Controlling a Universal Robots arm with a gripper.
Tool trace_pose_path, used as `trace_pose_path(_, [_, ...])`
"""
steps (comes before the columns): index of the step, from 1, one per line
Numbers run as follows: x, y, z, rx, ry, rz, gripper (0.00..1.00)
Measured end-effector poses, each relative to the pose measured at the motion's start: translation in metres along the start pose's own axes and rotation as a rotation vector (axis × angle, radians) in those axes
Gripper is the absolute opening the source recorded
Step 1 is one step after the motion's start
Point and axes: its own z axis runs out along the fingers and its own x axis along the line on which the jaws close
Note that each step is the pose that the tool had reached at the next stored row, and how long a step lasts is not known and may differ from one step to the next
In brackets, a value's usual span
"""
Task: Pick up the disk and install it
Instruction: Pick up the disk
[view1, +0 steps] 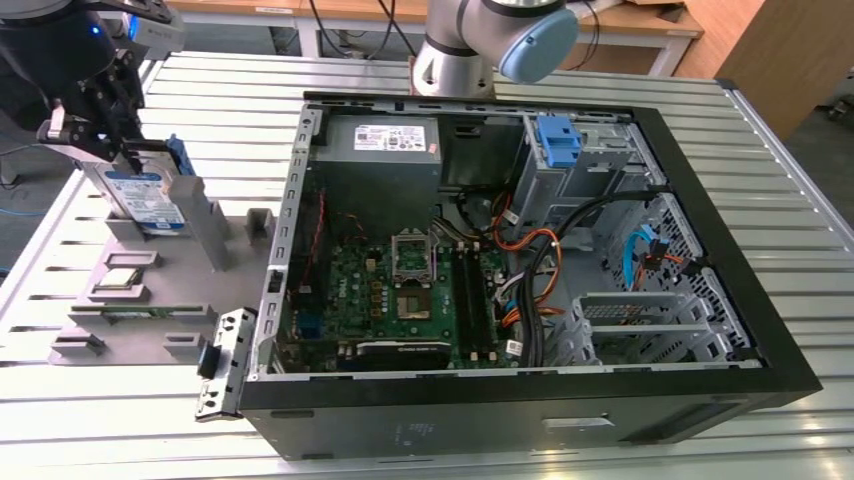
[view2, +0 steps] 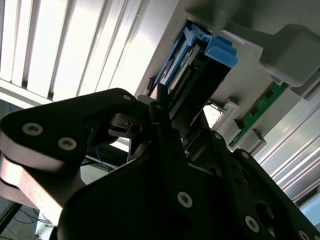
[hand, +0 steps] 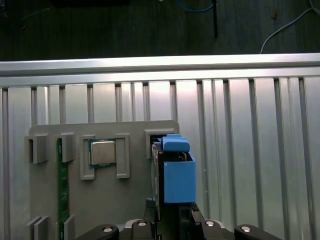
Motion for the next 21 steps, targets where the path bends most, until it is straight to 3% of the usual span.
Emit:
trace_pose_path(17, [0.0000,-0.0001,0.0001,-0.0006,0.0002,-0.009,0.35])
trace_pose_path(21, [-0.0002,0.0000,-0.0029,-0.0004,0.0002,-0.009,0.35])
